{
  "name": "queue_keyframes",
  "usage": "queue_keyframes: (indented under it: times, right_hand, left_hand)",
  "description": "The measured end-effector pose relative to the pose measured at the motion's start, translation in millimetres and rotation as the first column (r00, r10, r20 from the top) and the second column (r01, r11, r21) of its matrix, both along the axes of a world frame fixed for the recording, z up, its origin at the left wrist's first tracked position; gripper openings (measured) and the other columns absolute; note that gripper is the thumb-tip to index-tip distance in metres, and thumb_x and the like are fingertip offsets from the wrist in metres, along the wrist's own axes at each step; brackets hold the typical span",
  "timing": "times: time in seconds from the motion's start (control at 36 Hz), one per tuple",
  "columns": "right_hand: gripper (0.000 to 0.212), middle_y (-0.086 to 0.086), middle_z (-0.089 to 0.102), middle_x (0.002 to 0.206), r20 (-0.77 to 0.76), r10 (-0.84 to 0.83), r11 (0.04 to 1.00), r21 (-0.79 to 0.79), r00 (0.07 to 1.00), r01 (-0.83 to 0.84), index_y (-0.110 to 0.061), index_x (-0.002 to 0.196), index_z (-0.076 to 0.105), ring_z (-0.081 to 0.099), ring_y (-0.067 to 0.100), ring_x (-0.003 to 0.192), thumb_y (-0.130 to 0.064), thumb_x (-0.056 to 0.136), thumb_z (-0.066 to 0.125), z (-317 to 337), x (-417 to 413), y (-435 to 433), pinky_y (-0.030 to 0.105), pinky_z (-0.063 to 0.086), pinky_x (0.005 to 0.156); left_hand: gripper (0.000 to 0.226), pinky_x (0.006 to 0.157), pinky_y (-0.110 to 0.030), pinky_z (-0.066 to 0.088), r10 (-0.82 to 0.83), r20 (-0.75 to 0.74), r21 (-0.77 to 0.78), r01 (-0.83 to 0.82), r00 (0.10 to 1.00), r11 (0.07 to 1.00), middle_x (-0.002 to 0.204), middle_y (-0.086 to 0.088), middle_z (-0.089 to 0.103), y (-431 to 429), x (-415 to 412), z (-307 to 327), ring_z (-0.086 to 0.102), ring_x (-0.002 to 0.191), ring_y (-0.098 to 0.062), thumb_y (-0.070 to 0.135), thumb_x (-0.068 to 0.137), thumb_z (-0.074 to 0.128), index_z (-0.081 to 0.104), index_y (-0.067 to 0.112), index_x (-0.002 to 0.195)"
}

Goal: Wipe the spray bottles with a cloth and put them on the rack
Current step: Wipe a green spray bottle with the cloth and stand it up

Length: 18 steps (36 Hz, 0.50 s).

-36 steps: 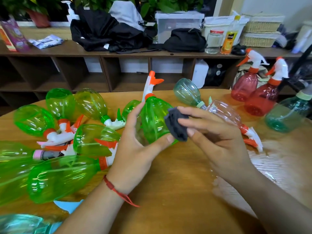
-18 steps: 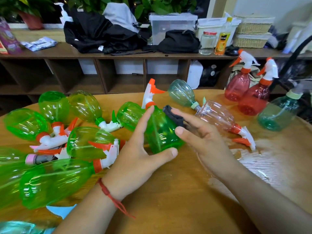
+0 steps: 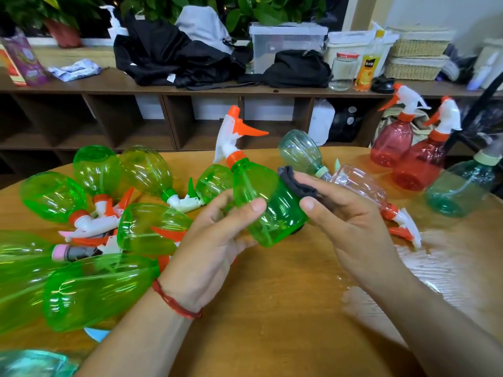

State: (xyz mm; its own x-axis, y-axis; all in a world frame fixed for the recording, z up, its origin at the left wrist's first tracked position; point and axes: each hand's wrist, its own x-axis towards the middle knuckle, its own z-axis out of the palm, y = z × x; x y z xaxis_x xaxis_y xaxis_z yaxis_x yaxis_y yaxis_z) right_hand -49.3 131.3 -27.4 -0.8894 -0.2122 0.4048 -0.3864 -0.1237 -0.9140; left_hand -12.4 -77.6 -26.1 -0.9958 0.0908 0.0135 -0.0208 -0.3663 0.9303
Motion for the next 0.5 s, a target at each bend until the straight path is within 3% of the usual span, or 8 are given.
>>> queue_keyframes:
  times: [0.11, 0.22, 0.33, 0.39, 0.5]
  right_hand:
    - [0.030, 0.005, 0.074, 0.131, -0.036, -0.094, 0.995, 0.024, 0.995, 0.095, -0.016, 0.126, 0.074, 0.066, 0.026, 0.129, -0.018, 0.096, 0.072, -4.1, 1.7, -3.6, 0.060, 0.049, 0.111]
    - [0.023, 0.010, 0.075, 0.121, -0.004, -0.141, 0.990, 0.028, 0.990, 0.141, -0.021, 0.119, 0.077, 0.070, 0.031, 0.116, -0.025, 0.097, 0.073, -4.3, 3.3, -8.2, 0.063, 0.056, 0.098]
    - [0.007, 0.004, 0.077, 0.100, 0.076, -0.065, 0.998, 0.014, 0.995, 0.064, -0.024, 0.101, 0.076, 0.073, 0.022, 0.093, -0.022, 0.094, 0.076, -4.1, 14.0, -18.0, 0.037, 0.061, 0.078]
    - [0.010, 0.001, 0.075, 0.100, -0.046, -0.146, 0.980, 0.127, 0.988, 0.151, -0.024, 0.100, 0.077, 0.073, 0.021, 0.096, -0.020, 0.092, 0.080, -7.4, 19.0, -20.9, 0.036, 0.059, 0.081]
    - [0.015, -0.005, 0.071, 0.101, -0.298, -0.261, 0.931, 0.173, 0.918, 0.321, -0.013, 0.100, 0.081, 0.071, 0.017, 0.097, -0.016, 0.086, 0.084, -2.7, 24.0, -18.3, 0.024, 0.056, 0.069]
  left_hand:
    - [0.058, 0.112, -0.057, 0.048, 0.068, 0.041, 0.080, -0.071, 0.997, 0.994, 0.138, -0.016, 0.071, -1.5, -1.2, 0.0, 0.066, 0.130, -0.038, 0.026, 0.093, 0.075, 0.059, 0.007, 0.145]
    - [0.056, 0.116, -0.058, 0.047, 0.182, 0.020, 0.147, -0.183, 0.983, 0.972, 0.141, -0.015, 0.069, 1.4, -0.8, 2.7, 0.065, 0.132, -0.036, 0.026, 0.102, 0.069, 0.051, 0.005, 0.151]
    - [0.055, 0.102, -0.044, 0.056, 0.216, -0.012, 0.165, -0.211, 0.976, 0.963, 0.139, -0.012, 0.071, 7.4, 2.2, 4.8, 0.067, 0.130, -0.033, 0.029, 0.102, 0.061, 0.049, 0.007, 0.151]
    - [0.055, 0.096, -0.038, 0.060, 0.196, 0.009, 0.181, -0.194, 0.981, 0.964, 0.139, -0.013, 0.070, 9.7, 3.5, 5.0, 0.068, 0.129, -0.033, 0.031, 0.104, 0.059, 0.048, 0.005, 0.152]
    - [0.052, 0.108, -0.048, 0.056, 0.103, 0.043, 0.235, -0.110, 0.994, 0.966, 0.145, -0.020, 0.065, 11.1, 4.5, 5.8, 0.062, 0.136, -0.039, 0.033, 0.111, 0.053, 0.048, 0.005, 0.154]
